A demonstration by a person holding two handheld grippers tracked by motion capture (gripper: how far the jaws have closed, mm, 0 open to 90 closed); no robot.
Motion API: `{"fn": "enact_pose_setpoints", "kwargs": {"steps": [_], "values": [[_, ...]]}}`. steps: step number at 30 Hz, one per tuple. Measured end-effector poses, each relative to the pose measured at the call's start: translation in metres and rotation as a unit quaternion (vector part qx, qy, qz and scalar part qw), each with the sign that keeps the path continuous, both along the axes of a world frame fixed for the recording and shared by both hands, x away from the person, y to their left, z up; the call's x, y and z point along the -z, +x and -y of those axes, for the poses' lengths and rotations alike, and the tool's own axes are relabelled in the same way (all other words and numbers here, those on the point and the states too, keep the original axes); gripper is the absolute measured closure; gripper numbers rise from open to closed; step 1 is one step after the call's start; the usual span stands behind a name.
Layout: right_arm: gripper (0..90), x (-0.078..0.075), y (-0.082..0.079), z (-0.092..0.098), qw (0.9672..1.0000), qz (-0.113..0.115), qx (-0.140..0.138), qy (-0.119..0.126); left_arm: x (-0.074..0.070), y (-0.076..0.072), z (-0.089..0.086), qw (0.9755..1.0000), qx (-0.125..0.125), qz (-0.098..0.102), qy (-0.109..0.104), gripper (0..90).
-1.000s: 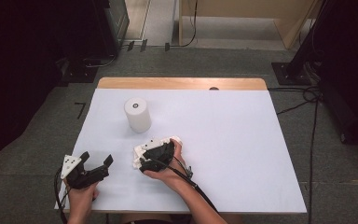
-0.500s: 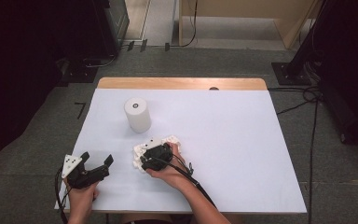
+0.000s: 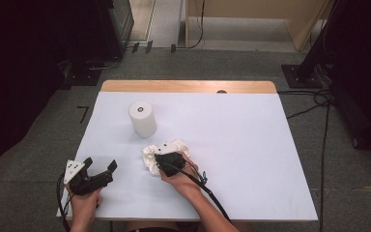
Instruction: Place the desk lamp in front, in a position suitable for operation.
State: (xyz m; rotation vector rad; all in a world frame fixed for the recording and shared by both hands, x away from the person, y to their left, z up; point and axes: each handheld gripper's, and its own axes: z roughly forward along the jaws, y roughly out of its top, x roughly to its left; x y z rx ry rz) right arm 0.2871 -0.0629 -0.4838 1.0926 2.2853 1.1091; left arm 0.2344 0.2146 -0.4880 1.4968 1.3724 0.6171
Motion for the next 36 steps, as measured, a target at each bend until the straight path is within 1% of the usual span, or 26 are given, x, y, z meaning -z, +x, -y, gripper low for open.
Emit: {"fn": "enact_pose_setpoints", "kwargs": {"steps": [3, 6, 7, 10, 12, 13, 14, 18, 19, 22, 24, 27, 29, 31, 36], "values": [[79.6, -0.007, -0.003, 0.015, 0.9996, 0.016, 0.023, 0.011, 0.000, 0.000, 0.000, 1.0000, -0.001, 0.000, 0.002, 0.0], [79.6, -0.015, -0.006, 0.036, 0.9987, 0.031, 0.038, 0.016, 0.000, 0.000, 0.000, 1.0000, -0.001, 0.001, 0.002, 0.0], [79.6, -0.018, -0.007, 0.043, 0.9984, 0.031, 0.044, 0.019, 0.000, 0.000, 0.000, 1.0000, -0.001, 0.001, 0.001, 0.0], [79.7, -0.026, -0.011, 0.062, 0.9974, 0.042, 0.055, 0.021, 0.000, 0.000, 0.000, 1.0000, -0.002, 0.001, 0.000, 0.0], [79.7, -0.033, -0.014, 0.079, 0.9963, 0.053, 0.065, 0.019, 0.000, 0.000, 0.000, 1.0000, -0.001, 0.001, 0.001, 0.0], [79.7, -0.035, -0.016, 0.084, 0.9960, 0.055, 0.068, 0.019, 0.000, 0.000, 0.000, 1.0000, -0.001, 0.001, 0.003, 0.0], [79.7, -0.038, -0.017, 0.091, 0.9953, 0.061, 0.072, 0.019, 0.000, 0.000, 0.000, 1.0000, -0.001, 0.001, 0.004, 0.0], [79.7, -0.050, -0.024, 0.120, 0.9927, 0.074, 0.093, 0.020, 0.000, -0.001, 0.000, 1.0000, -0.002, 0.002, 0.005, 0.0], [79.7, -0.052, -0.025, 0.125, 0.9923, 0.076, 0.096, 0.020, 0.000, -0.001, 0.000, 1.0000, -0.002, 0.002, 0.005, 0.0], [79.7, -0.057, -0.030, 0.145, 0.9895, 0.086, 0.115, 0.018, 0.000, -0.001, 0.001, 1.0000, -0.003, 0.002, 0.006, 0.0], [79.6, -0.059, -0.033, 0.160, 0.9872, 0.089, 0.131, 0.017, 0.000, -0.001, 0.001, 1.0000, -0.002, 0.002, 0.006, 0.0], [79.5, -0.057, -0.034, 0.177, 0.9856, 0.088, 0.144, 0.016, 0.000, -0.001, 0.000, 1.0000, -0.001, 0.001, 0.004, 0.0], [79.5, -0.054, -0.036, 0.188, 0.9840, 0.087, 0.155, 0.010, 0.000, -0.001, -0.001, 1.0000, 0.000, 0.000, 0.003, 0.0], [79.4, -0.050, -0.038, 0.200, 0.9827, 0.085, 0.165, 0.009, 0.000, -0.001, 0.000, 1.0000, -0.002, 0.002, 0.002, 0.0], [79.4, -0.038, -0.042, 0.222, 0.9799, 0.078, 0.184, 0.003, 0.000, -0.002, 0.001, 0.9999, -0.002, 0.003, 0.010, 0.0]]}}
